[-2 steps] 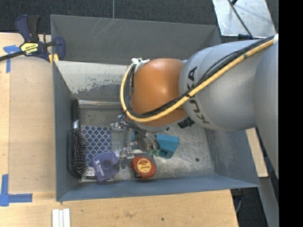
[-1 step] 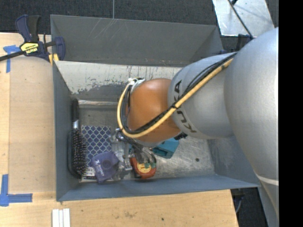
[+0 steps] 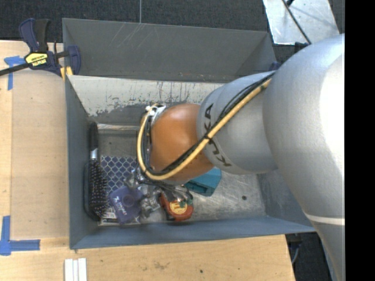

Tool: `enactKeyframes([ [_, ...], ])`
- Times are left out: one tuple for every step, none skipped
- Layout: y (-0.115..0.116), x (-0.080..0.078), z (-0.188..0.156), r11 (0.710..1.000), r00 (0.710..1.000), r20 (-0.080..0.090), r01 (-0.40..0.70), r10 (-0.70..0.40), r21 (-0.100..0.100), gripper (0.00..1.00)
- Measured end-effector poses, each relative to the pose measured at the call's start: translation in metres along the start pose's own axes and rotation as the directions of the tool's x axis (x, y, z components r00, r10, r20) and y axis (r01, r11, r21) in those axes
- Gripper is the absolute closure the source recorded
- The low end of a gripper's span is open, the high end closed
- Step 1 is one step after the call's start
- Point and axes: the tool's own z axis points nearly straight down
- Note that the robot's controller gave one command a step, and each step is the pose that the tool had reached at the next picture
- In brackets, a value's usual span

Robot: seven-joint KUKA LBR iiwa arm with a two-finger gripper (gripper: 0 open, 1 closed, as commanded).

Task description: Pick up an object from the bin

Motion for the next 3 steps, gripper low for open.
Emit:
enactKeyframes([
  [0.000,0.000,0.000,1.000,1.000,0.000,0.000,0.000,0.000,1.00],
  [0.019,-0.019,-0.127,1.000,0.999,-0.028,-0.031,0.031,-0.004,1.00],
  [0.019,-0.019,-0.127,1.000,0.999,-0.028,-0.031,0.031,-0.004,0.00],
])
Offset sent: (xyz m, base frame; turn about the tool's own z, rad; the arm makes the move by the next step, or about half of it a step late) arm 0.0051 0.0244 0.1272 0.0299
